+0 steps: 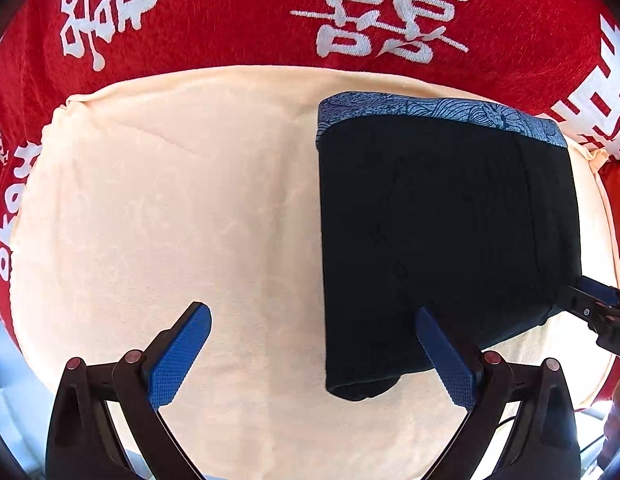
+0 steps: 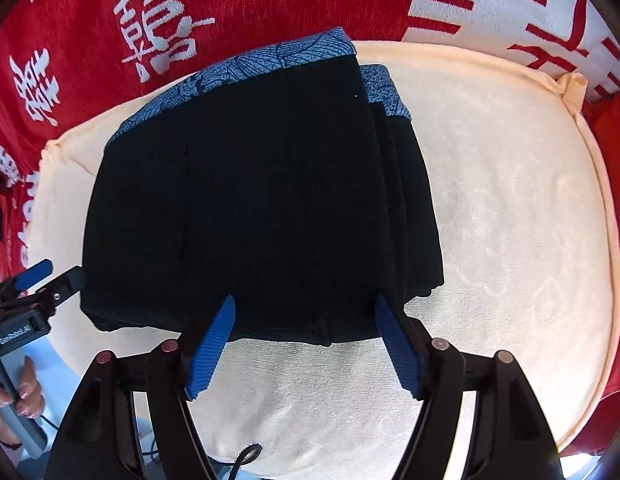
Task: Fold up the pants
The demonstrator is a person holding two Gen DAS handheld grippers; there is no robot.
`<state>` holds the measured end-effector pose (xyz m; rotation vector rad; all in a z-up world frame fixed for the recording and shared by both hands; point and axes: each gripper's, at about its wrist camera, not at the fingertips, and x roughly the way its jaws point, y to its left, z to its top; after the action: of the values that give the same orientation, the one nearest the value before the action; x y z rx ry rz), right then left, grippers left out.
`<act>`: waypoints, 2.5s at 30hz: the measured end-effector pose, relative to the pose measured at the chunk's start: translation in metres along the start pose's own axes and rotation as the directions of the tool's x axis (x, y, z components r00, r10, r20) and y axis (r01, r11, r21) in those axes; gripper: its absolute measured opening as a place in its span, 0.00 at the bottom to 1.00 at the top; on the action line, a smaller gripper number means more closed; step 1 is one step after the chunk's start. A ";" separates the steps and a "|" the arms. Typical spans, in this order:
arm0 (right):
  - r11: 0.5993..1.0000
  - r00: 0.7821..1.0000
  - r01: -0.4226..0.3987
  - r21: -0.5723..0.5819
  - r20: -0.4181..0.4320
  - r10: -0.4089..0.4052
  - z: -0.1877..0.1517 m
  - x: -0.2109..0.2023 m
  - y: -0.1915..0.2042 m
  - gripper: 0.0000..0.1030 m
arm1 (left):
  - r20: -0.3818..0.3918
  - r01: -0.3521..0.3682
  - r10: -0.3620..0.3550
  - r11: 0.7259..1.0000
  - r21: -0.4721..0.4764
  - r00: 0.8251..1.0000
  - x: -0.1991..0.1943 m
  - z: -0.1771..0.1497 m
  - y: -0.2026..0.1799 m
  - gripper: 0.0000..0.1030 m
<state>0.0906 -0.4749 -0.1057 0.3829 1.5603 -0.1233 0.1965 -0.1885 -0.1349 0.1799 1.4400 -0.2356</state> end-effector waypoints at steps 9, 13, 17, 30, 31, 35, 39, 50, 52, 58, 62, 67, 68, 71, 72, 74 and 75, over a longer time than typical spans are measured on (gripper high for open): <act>0.947 0.995 -0.085 0.309 -0.015 0.094 -0.018 0.011 -0.034 0.82 | -0.014 0.014 -0.013 0.999 0.042 1.000 0.002 0.000 0.020 0.99; 0.942 0.997 -0.071 0.329 -0.008 0.078 -0.028 0.010 -0.035 0.82 | -0.018 0.015 -0.014 0.998 0.063 1.000 0.005 0.005 0.020 0.99; 0.956 0.999 -0.016 0.292 -0.023 0.024 -0.038 0.006 -0.030 0.82 | -0.021 0.017 -0.015 0.997 0.081 1.000 0.009 0.008 0.017 0.99; 0.972 0.984 -0.169 0.165 0.076 0.158 -0.008 -0.038 -0.065 0.82 | 0.000 0.089 -0.089 0.996 -0.022 0.996 0.016 0.040 0.024 0.99; 0.969 0.979 -0.201 0.147 0.073 0.192 0.002 -0.038 -0.071 0.83 | -0.010 0.114 -0.114 0.993 -0.028 0.993 0.020 0.043 0.026 0.99; 0.946 0.955 -0.297 0.132 0.067 0.290 0.033 -0.032 -0.103 0.83 | -0.054 0.249 -0.251 0.968 -0.032 0.967 0.043 0.061 0.031 0.99; 0.887 0.896 -0.442 0.137 0.007 0.445 0.058 -0.003 -0.131 0.83 | -0.093 0.391 -0.390 0.920 -0.015 0.916 0.061 0.072 0.024 0.99; 0.801 0.796 -0.572 0.177 -0.117 0.594 0.078 0.062 -0.126 0.83 | -0.098 0.481 -0.485 0.874 -0.066 0.869 0.091 0.076 -0.017 0.99; 0.816 0.810 -0.547 0.186 -0.128 0.572 0.083 0.061 -0.122 0.65 | -0.064 0.469 -0.475 0.878 -0.092 0.878 0.086 0.075 -0.021 0.89; 0.783 0.781 -0.603 0.151 -0.085 0.618 0.073 0.027 -0.118 0.39 | -0.013 0.457 -0.460 0.884 -0.092 0.888 0.048 0.070 -0.022 0.57; 0.759 0.757 -0.635 0.143 -0.080 0.649 0.056 0.007 -0.109 0.39 | -0.010 0.450 -0.451 0.891 -0.068 0.892 0.018 0.057 -0.020 0.57; 0.722 0.727 -0.666 0.188 -0.053 0.684 0.015 -0.004 -0.092 0.39 | -0.035 0.455 -0.458 0.889 -0.055 0.888 -0.005 0.027 -0.015 0.57; 0.717 0.724 -0.669 0.196 -0.049 0.688 0.005 -0.005 -0.092 0.39 | -0.042 0.454 -0.456 0.889 -0.051 0.889 -0.006 0.022 -0.013 0.57; 0.717 0.730 -0.656 0.236 -0.042 0.682 -0.033 0.006 -0.084 0.39 | -0.081 0.436 -0.437 0.899 -0.036 0.896 0.000 -0.003 -0.008 0.57; 0.721 0.736 -0.644 0.256 -0.049 0.675 -0.042 0.010 -0.088 0.39 | -0.096 0.424 -0.425 0.905 -0.034 0.900 0.004 -0.011 -0.002 0.57; 0.765 0.776 -0.592 0.254 -0.077 0.626 -0.056 0.025 -0.083 0.41 | -0.121 0.386 -0.386 0.922 -0.025 0.914 0.019 -0.027 0.007 0.63; 0.795 0.806 -0.552 0.250 -0.081 0.586 -0.061 0.032 -0.083 0.47 | -0.110 0.352 -0.352 0.936 -0.027 0.929 0.028 -0.034 0.012 0.79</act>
<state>0.0072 -0.5279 -0.1483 1.0465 1.5208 0.2197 0.1705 -0.1699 -0.1668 -0.0754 1.5810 -0.5218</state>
